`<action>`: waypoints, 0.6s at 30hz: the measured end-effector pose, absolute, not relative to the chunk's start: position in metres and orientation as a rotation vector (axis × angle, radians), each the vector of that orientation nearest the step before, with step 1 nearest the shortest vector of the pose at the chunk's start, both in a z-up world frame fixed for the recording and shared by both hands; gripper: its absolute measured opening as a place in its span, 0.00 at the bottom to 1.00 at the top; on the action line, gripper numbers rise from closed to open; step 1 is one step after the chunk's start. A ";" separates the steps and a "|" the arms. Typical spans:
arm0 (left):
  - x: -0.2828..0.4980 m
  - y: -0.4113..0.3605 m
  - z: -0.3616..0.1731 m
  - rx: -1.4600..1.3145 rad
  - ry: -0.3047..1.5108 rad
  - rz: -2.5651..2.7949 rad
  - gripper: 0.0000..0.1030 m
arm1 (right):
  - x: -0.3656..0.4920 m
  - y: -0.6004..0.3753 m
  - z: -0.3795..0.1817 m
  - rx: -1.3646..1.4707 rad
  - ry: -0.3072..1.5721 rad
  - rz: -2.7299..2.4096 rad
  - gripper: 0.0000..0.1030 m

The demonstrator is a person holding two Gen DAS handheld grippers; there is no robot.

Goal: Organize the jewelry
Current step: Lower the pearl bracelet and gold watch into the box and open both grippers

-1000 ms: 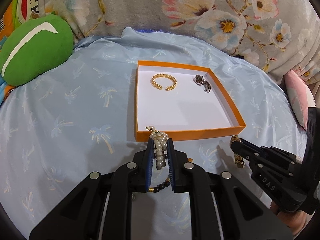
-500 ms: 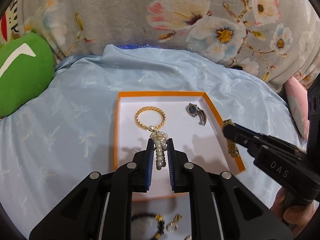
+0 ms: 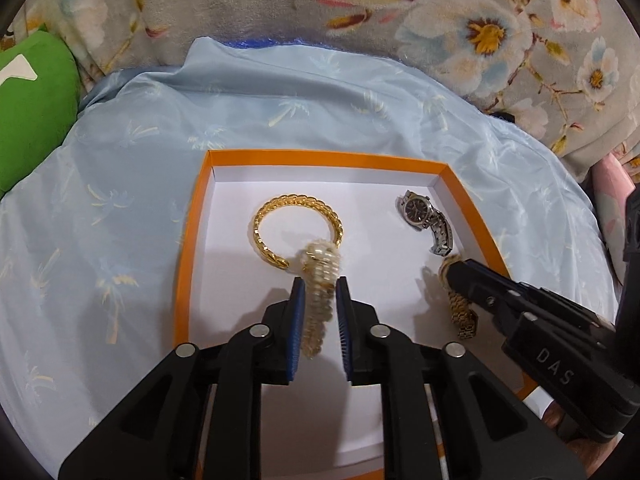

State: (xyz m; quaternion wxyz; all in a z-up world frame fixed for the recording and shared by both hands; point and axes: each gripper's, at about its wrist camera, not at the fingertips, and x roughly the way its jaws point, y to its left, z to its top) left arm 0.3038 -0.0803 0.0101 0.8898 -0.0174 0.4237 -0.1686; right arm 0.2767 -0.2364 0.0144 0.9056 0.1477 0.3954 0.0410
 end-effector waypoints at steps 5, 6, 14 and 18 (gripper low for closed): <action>0.295 -0.072 0.024 -0.031 0.824 -0.326 0.35 | 0.255 -0.248 0.031 0.320 0.758 0.062 0.12; 0.292 -0.069 0.028 -0.041 0.818 -0.327 0.35 | 0.249 -0.250 0.035 0.322 0.749 0.060 0.12; 0.239 -0.030 0.051 -0.087 0.789 -0.315 0.35 | 0.173 -0.243 0.060 0.276 0.693 0.053 0.12; 0.205 -0.015 0.051 -0.074 0.788 -0.291 0.35 | 0.136 -0.228 0.056 0.236 0.717 0.069 0.12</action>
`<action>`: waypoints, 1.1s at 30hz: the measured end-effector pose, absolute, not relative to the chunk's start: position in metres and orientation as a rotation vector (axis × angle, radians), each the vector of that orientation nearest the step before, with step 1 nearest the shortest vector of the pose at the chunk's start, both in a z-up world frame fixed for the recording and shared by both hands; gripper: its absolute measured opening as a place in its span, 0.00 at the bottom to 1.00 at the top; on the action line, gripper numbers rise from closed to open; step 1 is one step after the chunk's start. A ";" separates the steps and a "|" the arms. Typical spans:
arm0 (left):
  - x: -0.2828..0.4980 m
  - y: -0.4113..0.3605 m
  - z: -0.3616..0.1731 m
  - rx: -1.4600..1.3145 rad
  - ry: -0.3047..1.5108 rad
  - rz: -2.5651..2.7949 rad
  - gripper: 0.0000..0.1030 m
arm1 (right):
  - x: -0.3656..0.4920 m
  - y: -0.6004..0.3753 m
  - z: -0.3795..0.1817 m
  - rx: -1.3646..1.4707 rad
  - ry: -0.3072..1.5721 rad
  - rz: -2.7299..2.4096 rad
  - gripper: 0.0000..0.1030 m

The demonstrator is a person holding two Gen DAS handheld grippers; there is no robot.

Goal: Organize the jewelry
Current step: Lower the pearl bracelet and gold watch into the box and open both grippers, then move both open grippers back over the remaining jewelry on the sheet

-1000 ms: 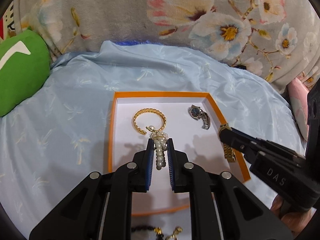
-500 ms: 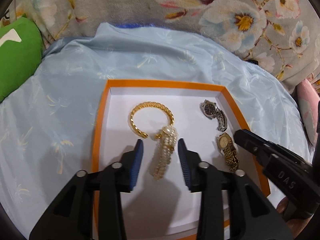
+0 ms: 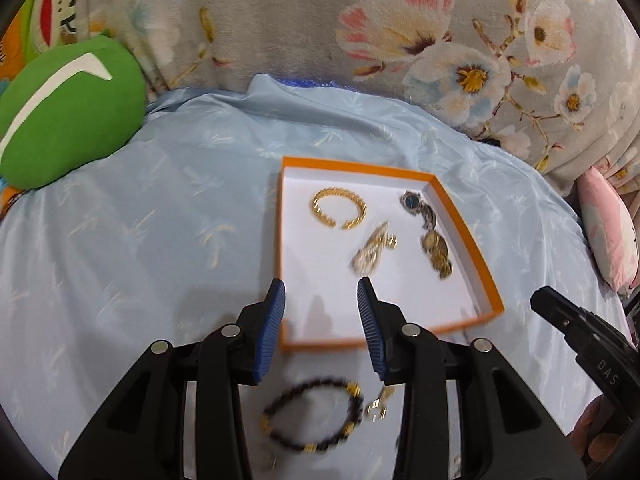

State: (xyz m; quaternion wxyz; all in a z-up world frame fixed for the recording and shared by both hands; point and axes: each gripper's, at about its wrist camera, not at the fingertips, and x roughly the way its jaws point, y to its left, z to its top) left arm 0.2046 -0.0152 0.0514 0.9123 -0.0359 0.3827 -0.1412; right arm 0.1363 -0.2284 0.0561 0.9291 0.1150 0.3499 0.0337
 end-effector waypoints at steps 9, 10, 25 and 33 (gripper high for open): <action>0.142 0.006 0.032 -0.055 0.841 -0.277 0.35 | 0.082 -0.191 0.031 0.133 0.801 0.107 0.14; 0.137 0.009 0.028 -0.062 0.852 -0.278 0.35 | 0.077 -0.189 0.029 0.134 0.806 0.116 0.18; 0.095 0.024 0.005 -0.071 0.896 -0.265 0.35 | 0.050 -0.167 0.013 0.131 0.851 0.160 0.25; 0.093 0.038 0.004 -0.101 0.902 -0.237 0.35 | 0.053 -0.158 0.014 0.155 0.864 0.192 0.25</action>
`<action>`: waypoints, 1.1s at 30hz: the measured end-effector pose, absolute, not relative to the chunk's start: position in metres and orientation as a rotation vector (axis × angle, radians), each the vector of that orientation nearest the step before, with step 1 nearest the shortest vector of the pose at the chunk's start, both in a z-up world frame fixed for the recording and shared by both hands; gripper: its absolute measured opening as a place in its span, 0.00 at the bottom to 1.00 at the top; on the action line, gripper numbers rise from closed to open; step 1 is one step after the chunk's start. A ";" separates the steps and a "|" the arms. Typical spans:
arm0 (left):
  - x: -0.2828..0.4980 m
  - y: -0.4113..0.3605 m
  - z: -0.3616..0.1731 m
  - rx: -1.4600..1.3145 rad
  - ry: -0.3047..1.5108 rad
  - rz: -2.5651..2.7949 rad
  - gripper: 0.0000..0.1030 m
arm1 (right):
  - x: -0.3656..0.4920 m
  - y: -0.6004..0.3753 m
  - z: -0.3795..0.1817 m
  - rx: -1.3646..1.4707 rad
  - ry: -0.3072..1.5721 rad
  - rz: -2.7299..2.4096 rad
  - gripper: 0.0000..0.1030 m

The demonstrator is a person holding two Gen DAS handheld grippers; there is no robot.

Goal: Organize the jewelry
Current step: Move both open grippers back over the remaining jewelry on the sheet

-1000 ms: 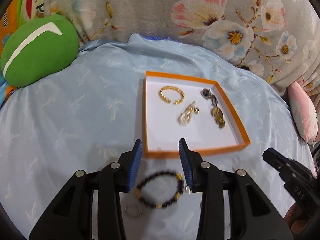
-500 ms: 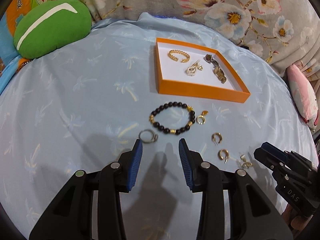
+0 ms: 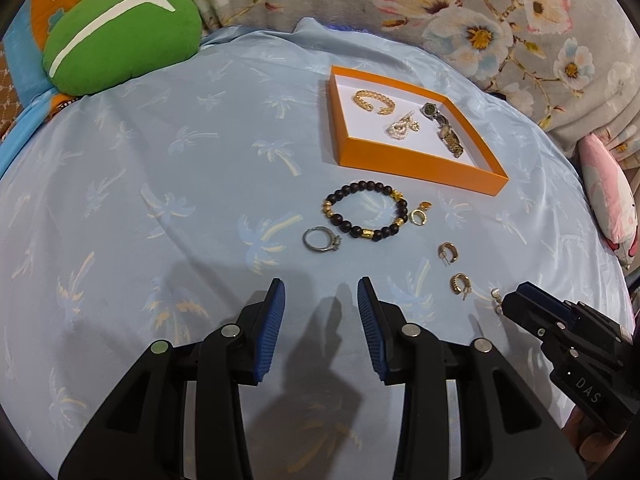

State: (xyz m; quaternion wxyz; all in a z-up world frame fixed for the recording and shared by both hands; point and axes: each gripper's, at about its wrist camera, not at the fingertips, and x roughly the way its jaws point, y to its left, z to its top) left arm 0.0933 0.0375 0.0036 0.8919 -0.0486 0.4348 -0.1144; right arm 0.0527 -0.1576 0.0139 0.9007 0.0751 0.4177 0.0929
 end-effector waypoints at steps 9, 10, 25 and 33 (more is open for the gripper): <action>0.103 0.041 0.014 -0.118 0.877 -0.241 0.43 | 0.055 -0.161 0.010 0.151 0.885 0.162 0.25; 0.105 0.041 0.015 -0.123 0.873 -0.243 0.44 | 0.054 -0.162 0.009 0.151 0.885 0.159 0.25; 0.106 0.040 0.005 -0.125 0.906 -0.253 0.44 | 0.048 -0.169 -0.002 0.122 0.905 0.133 0.28; 0.105 0.039 0.006 -0.121 0.903 -0.258 0.44 | 0.054 -0.163 -0.004 0.099 0.895 0.136 0.20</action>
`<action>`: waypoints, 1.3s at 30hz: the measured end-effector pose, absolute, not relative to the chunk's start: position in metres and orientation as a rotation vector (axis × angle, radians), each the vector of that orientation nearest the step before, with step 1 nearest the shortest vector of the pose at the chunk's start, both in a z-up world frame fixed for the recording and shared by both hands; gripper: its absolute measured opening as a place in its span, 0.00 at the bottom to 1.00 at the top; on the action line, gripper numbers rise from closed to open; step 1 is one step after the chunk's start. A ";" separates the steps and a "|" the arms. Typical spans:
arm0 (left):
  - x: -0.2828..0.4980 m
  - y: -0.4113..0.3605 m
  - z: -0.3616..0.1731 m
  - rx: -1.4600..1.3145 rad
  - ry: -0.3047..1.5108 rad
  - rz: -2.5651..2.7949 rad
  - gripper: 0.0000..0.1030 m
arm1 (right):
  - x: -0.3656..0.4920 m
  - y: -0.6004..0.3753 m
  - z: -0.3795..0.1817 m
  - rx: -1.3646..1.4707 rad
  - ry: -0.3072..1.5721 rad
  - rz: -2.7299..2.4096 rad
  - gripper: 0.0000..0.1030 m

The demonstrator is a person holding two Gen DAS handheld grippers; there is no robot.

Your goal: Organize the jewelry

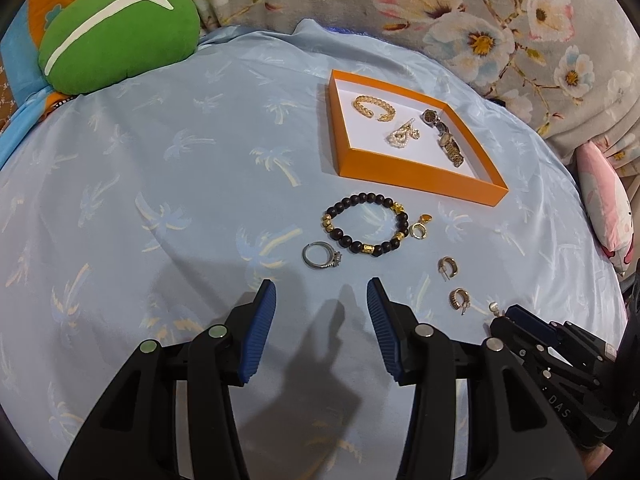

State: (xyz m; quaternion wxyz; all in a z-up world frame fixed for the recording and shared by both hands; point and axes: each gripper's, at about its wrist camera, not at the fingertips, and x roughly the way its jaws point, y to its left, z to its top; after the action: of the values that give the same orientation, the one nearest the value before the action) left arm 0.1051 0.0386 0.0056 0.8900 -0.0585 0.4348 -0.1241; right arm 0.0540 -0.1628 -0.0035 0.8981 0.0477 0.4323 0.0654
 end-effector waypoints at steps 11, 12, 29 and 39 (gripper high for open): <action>0.106 0.034 0.007 -0.113 0.898 -0.270 0.44 | 0.060 -0.166 0.004 0.139 0.874 0.155 0.15; 0.106 0.033 0.007 -0.113 0.898 -0.270 0.44 | 0.062 -0.164 0.007 0.145 0.867 0.167 0.16; 0.114 0.040 0.005 -0.132 0.904 -0.252 0.44 | 0.085 -0.122 -0.004 0.052 0.898 0.202 0.16; 0.134 0.015 0.010 -0.077 0.876 -0.297 0.57 | 0.080 -0.135 -0.003 0.088 0.891 0.186 0.15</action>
State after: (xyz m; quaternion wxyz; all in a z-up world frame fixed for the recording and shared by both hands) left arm 0.1343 0.0152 0.0103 0.8942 -0.0371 0.4226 -0.1432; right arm 0.0805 -0.1346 -0.0035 0.8972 0.0427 0.4304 0.0899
